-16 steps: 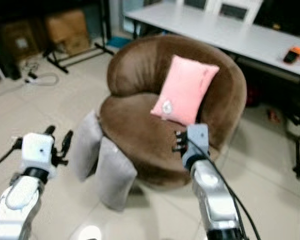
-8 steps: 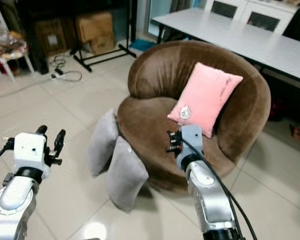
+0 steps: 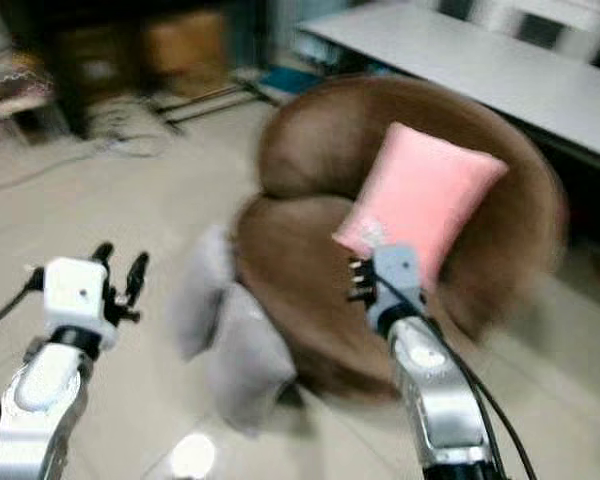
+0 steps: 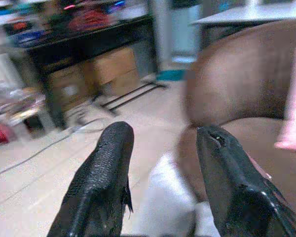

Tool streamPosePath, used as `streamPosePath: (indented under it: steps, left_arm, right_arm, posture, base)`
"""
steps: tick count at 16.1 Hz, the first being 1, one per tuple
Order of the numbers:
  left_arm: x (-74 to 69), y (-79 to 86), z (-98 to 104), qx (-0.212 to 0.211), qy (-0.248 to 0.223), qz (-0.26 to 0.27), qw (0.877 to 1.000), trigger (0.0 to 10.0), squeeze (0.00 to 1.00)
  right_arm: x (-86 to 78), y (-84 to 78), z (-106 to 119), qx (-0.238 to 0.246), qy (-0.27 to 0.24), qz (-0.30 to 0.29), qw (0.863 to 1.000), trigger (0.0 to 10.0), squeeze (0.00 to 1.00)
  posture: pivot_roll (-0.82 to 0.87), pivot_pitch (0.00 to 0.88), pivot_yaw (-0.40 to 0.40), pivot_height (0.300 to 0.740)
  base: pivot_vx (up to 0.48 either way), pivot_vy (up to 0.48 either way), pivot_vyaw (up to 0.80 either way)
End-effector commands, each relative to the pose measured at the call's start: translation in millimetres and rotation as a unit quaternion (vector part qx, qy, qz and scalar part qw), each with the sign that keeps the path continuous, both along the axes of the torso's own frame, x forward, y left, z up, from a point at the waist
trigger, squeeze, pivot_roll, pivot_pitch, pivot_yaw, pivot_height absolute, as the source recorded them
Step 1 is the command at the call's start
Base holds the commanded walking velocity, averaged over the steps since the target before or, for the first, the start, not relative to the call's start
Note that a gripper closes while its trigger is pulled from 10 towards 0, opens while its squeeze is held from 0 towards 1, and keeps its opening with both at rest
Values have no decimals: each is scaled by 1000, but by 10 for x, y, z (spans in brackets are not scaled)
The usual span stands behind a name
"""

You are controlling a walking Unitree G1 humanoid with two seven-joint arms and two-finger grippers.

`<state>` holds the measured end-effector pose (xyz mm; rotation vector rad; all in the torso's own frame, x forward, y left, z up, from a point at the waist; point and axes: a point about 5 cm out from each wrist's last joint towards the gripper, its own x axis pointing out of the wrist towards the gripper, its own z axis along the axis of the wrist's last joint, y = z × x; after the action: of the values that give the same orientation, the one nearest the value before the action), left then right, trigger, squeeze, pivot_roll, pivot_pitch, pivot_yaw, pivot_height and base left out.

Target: Move the pillow to the sofa from floor

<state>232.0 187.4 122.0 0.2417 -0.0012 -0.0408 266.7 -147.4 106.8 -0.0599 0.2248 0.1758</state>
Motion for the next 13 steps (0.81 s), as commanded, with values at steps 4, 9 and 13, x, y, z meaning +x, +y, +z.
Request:
streamPosePath:
  steps: [4,9,13]
  left_arm:
    - [-8,48,-6,4,2,9,1000,10000,0]
    - [4,49,2,7,-1,11,1000,10000,0]
    - [15,74,17,13,-11,33,999,10000,0]
  right_arm:
    - [4,129,48,10,2,39,999,10000,0]
    - [31,11,-20,9,3,23,1000,10000,0]
    - [30,-27,-66,37,6,16,999,10000,0]
  posture:
    - [-43,0,-62,740]
    - [-39,0,-66,740]
    - [-37,0,-62,730]
  base:
    - [376,0,0]
    - [350,0,0]
    - [81,0,0]
